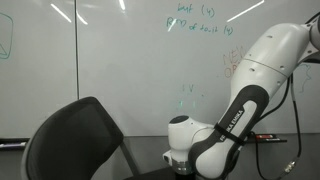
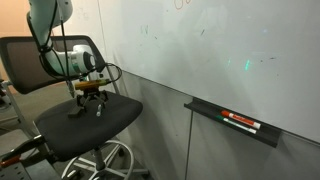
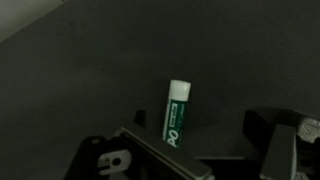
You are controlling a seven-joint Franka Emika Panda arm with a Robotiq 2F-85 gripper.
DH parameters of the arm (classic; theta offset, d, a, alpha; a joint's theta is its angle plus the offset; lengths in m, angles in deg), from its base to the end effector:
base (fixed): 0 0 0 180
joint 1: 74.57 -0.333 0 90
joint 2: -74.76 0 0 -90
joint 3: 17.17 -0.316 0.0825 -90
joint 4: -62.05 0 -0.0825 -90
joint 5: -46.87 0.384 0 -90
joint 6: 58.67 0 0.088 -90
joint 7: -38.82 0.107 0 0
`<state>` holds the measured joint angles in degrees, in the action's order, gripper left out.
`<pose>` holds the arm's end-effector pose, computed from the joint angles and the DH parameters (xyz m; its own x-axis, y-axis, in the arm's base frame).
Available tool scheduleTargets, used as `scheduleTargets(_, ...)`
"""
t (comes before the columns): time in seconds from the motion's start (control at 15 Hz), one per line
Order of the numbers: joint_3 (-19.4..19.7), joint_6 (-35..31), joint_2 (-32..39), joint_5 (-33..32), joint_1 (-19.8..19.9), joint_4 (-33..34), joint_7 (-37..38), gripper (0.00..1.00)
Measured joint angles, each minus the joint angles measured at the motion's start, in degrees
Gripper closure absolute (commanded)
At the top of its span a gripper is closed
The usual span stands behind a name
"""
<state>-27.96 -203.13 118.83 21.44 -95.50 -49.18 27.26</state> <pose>0.4923 0.3133 0.0742 0.4509 0.8752 -0.1750 0.8909 -0.4532 0.0293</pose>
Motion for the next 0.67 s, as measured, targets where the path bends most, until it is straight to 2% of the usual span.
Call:
scheduleTargets(0.2, 0.7, 0.0, 1.7, 0.0, -0.4, 1.5, 0.0, 0.02)
scheduleTargets(0.27, 0.9, 0.0, 2.2, 0.0, -0.4, 2.0, 0.0, 0.26)
scheduleTargets(0.4, 1.4, 0.0, 3.0, 0.0, -0.5, 2.7, 0.0, 0.3)
scheduleTargets(0.67, 1.9, 0.1, 3.7, 0.0, -0.5, 3.8, 0.0, 0.61)
